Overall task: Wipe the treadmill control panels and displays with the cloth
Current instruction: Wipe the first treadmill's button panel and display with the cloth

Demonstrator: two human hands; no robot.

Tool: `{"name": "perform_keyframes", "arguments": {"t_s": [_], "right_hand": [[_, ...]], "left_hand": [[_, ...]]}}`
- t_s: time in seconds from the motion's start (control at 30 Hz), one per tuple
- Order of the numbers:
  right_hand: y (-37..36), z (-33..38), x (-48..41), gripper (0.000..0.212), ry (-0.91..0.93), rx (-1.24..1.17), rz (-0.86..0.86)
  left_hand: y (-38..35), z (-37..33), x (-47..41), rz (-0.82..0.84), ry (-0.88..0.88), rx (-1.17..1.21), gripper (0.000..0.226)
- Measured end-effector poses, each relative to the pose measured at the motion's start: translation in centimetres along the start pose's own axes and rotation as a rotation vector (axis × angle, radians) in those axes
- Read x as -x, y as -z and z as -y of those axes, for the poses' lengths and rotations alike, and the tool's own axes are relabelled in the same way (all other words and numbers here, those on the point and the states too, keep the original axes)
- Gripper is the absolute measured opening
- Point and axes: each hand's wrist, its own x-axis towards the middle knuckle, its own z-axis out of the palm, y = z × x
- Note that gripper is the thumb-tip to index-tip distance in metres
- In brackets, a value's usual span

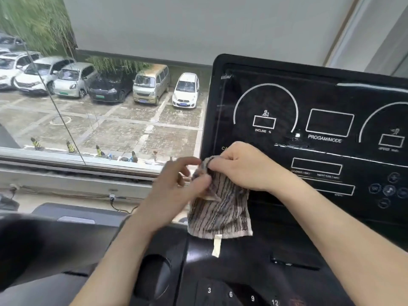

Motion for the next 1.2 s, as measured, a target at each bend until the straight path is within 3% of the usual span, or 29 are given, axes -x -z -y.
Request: {"name": "perform_keyframes", "arguments": {"t_s": [0.07, 0.17, 0.23, 0.37, 0.43, 0.5, 0.57, 0.63, 0.73, 0.87, 1.0, 1.13, 1.2], "right_hand": [[0.0, 0.5, 0.0, 0.049, 0.004, -0.079, 0.056], [1.1, 0.5, 0.0, 0.038, 0.040, -0.069, -0.004], [1.8, 0.2, -0.4, 0.022, 0.043, -0.028, -0.084], [0.5, -0.5, -2.5, 0.015, 0.077, 0.299, -0.506], [-0.7, -1.0, -3.2, 0.027, 0.115, 0.455, -0.709], [-1.2, -1.6, -3.5, 0.033, 0.163, 0.525, -0.848], [-1.4, -2.2, -3.5, 0.027, 0.236, 0.607, -0.929], [-1.5, -2.9, -3.6, 0.021, 0.302, 0.668, -0.952], [-0.4, -4.1, -3.9, 0.029, 0.288, 0.641, -0.882], [1.8, -4.4, -4.5, 0.062, 0.197, 0.638, -0.772], [5.9, -3.9, -5.0, 0.083, 0.091, 0.611, -0.791], [10.9, -4.7, -4.8, 0.087, -0.049, 0.625, -0.712], [12.6, -5.1, -4.7, 0.085, -0.058, 0.633, -0.654]], "left_hand": [[-1.0, -0.7, 0.5, 0.075, -0.019, -0.039, 0.023], [0.6, 0.1, -0.6, -0.062, 0.038, 0.062, 0.005], [1.8, 0.7, -1.9, -0.164, 0.070, 0.009, 0.016], [0.8, 1.3, -4.9, -0.595, 0.007, -0.478, 0.027], [-1.0, 2.0, -4.8, -0.745, -0.101, -0.515, 0.030], [-3.4, 2.4, -3.5, -0.617, -0.127, -0.277, 0.028], [-6.1, 3.4, -2.9, -0.360, -0.049, -0.018, 0.050], [-7.9, 4.4, -3.5, -0.244, -0.055, 0.120, 0.068], [-8.2, 4.6, -5.4, -0.285, -0.042, 0.175, 0.054], [-7.1, 3.3, -7.9, -0.269, -0.072, 0.201, 0.035], [-5.2, -2.7, -12.6, -0.294, -0.149, 0.168, 0.039], [-2.6, -9.6, -18.1, -0.292, -0.202, 0.151, 0.051], [-1.2, -12.1, -20.0, -0.239, -0.199, 0.036, 0.044]]}}
